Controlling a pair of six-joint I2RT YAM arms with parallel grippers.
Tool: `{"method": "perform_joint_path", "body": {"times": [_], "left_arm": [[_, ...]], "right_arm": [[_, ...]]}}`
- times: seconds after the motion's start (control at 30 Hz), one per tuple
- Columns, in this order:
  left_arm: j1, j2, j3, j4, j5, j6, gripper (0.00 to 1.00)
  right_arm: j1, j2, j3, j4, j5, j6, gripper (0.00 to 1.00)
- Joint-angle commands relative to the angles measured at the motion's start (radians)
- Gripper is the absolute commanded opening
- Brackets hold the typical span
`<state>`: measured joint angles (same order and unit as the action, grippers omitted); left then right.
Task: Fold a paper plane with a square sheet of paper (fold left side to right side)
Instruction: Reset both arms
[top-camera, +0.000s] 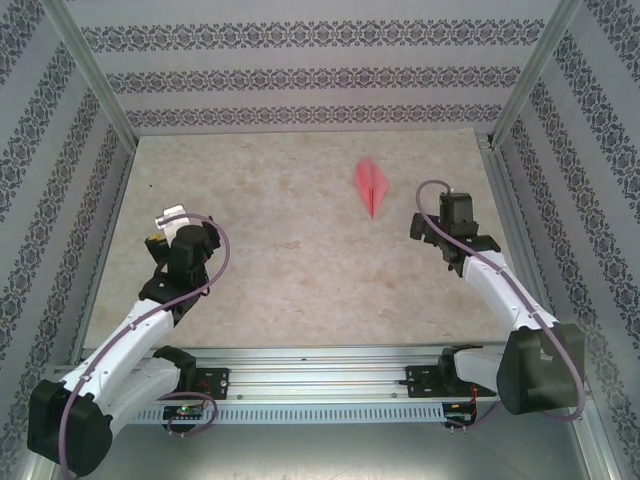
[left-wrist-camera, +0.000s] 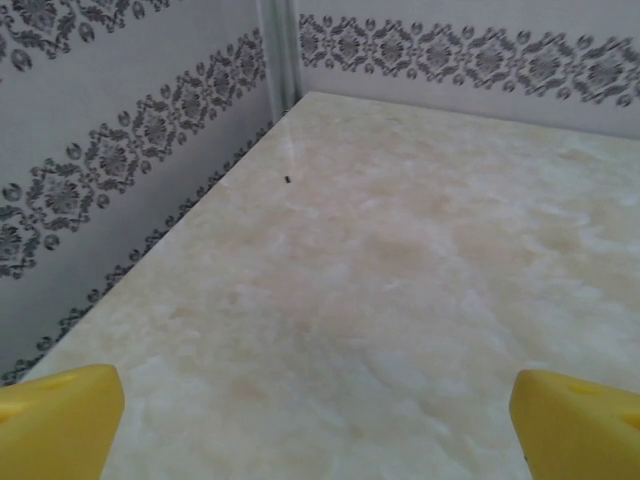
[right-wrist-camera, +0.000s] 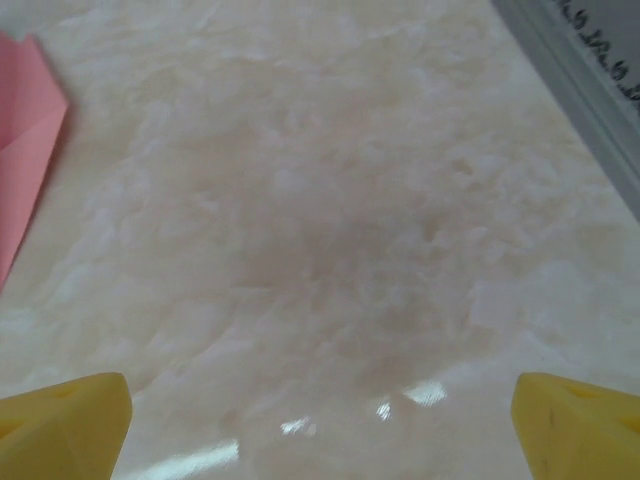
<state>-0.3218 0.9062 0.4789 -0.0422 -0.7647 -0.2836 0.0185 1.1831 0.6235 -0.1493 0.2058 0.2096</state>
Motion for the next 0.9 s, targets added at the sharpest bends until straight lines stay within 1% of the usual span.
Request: {"method": "perform_joint_path", "body": {"times": [0.0,0.07,0.13,0.27,0.3,0.37,0.43,0.53,0.63,0.67,0.7,0.73,0.77,0.8,0.83,0.87], "left_arm": [[0.047,0.011,-0.047,0.227,-0.013,0.135,1.00],[0.076,0.026,-0.092,0.312,0.050,0.174,1.00],[0.106,0.040,-0.118,0.361,0.093,0.197,1.00],[0.168,0.087,-0.176,0.529,0.247,0.236,1.00],[0.180,0.108,-0.181,0.562,0.283,0.238,1.00],[0.194,0.157,-0.186,0.616,0.320,0.244,1.00],[0.205,0.227,-0.189,0.692,0.362,0.254,1.00],[0.211,0.353,-0.182,0.805,0.418,0.272,1.00],[0.219,0.501,-0.175,0.934,0.466,0.259,1.00],[0.219,0.559,-0.176,0.995,0.493,0.263,1.00],[0.221,0.614,-0.164,1.023,0.539,0.282,1.00],[0.221,0.661,-0.144,1.038,0.561,0.298,1.00],[0.221,0.671,-0.108,0.999,0.579,0.307,1.00],[0.225,0.643,-0.067,0.855,0.597,0.295,1.00],[0.237,0.658,-0.084,0.911,0.616,0.294,1.00],[0.237,0.659,-0.085,0.925,0.609,0.291,1.00]], "right_arm": [[-0.040,0.032,-0.134,0.538,-0.008,-0.074,0.98],[-0.040,0.103,-0.230,0.810,-0.001,-0.144,0.98],[-0.043,0.180,-0.269,0.991,-0.018,-0.159,0.98],[-0.040,0.354,-0.275,1.192,-0.110,-0.182,0.98],[-0.040,0.366,-0.275,1.202,-0.119,-0.184,0.98],[-0.042,0.330,-0.259,1.093,-0.094,-0.179,0.98],[-0.042,0.354,-0.270,1.161,-0.095,-0.176,0.98],[-0.042,0.352,-0.271,1.158,-0.091,-0.176,0.98],[-0.041,0.353,-0.269,1.153,-0.100,-0.182,0.98],[-0.040,0.351,-0.268,1.149,-0.108,-0.185,0.98],[-0.040,0.352,-0.266,1.147,-0.112,-0.184,0.98],[-0.041,0.352,-0.268,1.149,-0.111,-0.185,0.98],[-0.039,0.351,-0.268,1.146,-0.112,-0.188,0.98],[-0.039,0.351,-0.266,1.148,-0.112,-0.189,0.98],[-0.037,0.351,-0.266,1.145,-0.114,-0.190,0.98],[-0.037,0.352,-0.265,1.145,-0.116,-0.190,0.98]]}}
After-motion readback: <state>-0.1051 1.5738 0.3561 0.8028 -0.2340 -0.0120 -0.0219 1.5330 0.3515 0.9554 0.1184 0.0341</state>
